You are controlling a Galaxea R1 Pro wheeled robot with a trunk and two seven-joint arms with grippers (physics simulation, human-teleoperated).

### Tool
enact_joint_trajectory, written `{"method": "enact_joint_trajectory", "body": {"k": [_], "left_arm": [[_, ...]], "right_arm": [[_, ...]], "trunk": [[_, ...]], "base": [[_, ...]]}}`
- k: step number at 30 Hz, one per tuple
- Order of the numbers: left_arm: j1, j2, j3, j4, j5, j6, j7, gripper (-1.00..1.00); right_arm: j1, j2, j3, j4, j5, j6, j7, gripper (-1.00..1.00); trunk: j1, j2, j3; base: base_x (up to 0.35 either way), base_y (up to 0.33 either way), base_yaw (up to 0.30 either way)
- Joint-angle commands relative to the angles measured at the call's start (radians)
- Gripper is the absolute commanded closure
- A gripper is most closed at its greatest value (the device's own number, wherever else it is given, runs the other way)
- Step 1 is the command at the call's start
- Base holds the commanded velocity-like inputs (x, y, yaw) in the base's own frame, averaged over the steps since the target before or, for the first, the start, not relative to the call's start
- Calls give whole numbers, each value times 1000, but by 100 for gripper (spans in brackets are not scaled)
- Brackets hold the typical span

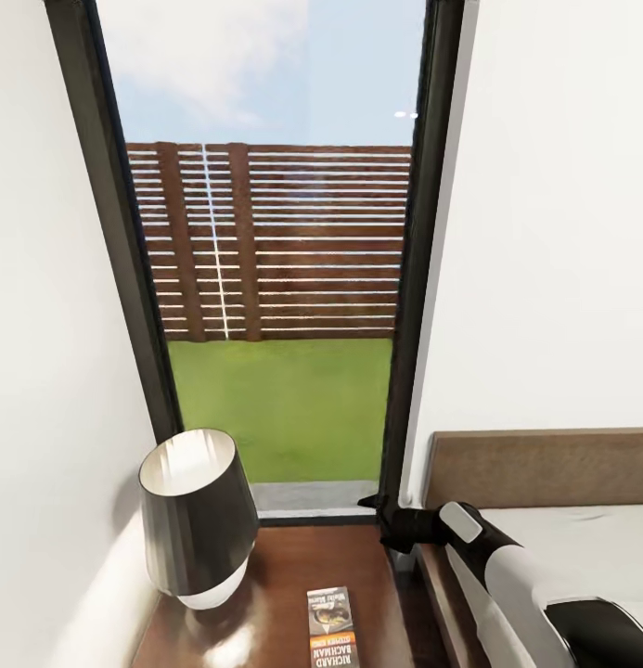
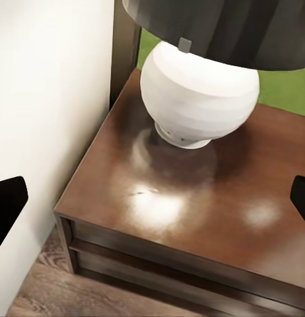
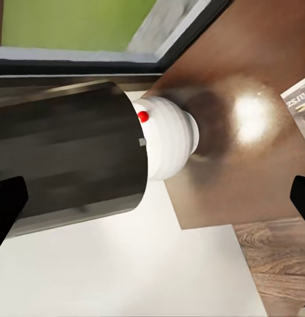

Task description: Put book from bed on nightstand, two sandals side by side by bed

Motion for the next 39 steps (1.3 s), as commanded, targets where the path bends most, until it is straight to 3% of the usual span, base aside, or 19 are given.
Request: {"method": "enact_joint_trajectory", "body": {"k": [1,11,16,17,20,21,24,34,39], "left_arm": [[-1,0,3,1,8,2,-10,-100],[-1,8,4,2,7,50,-8,-100],[-1,12,4,2,7,62,-8,-100],[-1,13,4,2,7,66,-8,-100],[-1,13,3,2,7,68,-8,-100],[-1,14,3,2,7,70,-8,-100],[-1,14,2,3,7,71,-8,-100],[-1,15,1,5,7,72,-7,-100],[-1,15,1,12,7,72,-7,-100]], "right_arm": [[-1,-1,8,2,2,1,7,-100],[-1,-2,13,35,11,1,11,-100],[0,-3,15,53,37,1,12,-100],[0,-3,15,62,66,1,13,-100],[0,-3,16,72,99,1,17,-100],[1,-2,16,84,149,1,33,-100],[2,-2,16,98,188,1,63,-100],[24,-15,16,147,227,-1,145,-100],[38,-27,16,151,244,-2,162,-100]], "trunk": [[-4,6,2],[-42,76,33],[-61,111,49],[-65,118,52],[-77,139,61],[-81,146,65],[-92,167,74],[-130,237,105],[-130,237,105]], "base": [[0,0,0],[0,0,0],[0,0,0],[0,0,0],[0,0,0],[0,0,0],[0,0,0],[0,0,0],[0,0,0]]}}
